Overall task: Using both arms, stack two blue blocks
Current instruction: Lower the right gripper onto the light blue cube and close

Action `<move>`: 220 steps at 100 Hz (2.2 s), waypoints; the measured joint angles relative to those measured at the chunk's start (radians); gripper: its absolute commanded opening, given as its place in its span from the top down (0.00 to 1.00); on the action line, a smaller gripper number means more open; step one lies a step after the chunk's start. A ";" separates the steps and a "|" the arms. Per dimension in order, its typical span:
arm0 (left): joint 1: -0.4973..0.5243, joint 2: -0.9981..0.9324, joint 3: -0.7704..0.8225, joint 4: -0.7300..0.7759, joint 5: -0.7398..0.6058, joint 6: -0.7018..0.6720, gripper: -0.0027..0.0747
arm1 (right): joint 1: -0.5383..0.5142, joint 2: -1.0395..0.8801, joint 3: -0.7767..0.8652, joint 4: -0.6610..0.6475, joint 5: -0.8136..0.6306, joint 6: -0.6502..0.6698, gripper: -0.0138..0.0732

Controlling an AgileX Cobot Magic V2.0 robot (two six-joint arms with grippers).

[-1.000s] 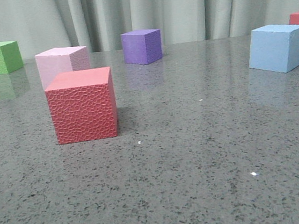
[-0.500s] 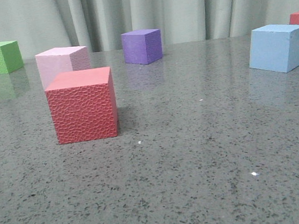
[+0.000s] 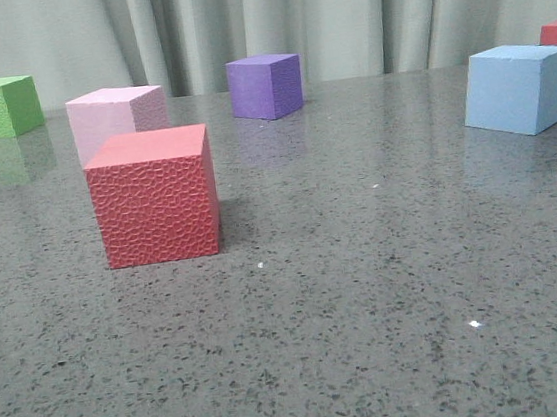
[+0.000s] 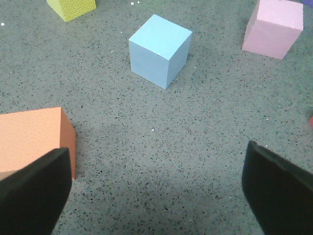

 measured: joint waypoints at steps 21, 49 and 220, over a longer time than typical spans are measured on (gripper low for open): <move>0.000 0.000 0.000 0.000 0.002 0.000 0.10 | -0.117 0.104 -0.072 0.117 0.029 -0.163 0.17; 0.000 0.000 0.000 -0.002 0.002 0.000 0.10 | -0.206 0.228 -0.111 0.378 0.100 -0.490 0.17; 0.000 0.000 0.000 -0.002 0.004 0.000 0.10 | -0.175 0.494 -0.113 0.352 0.016 -0.515 0.38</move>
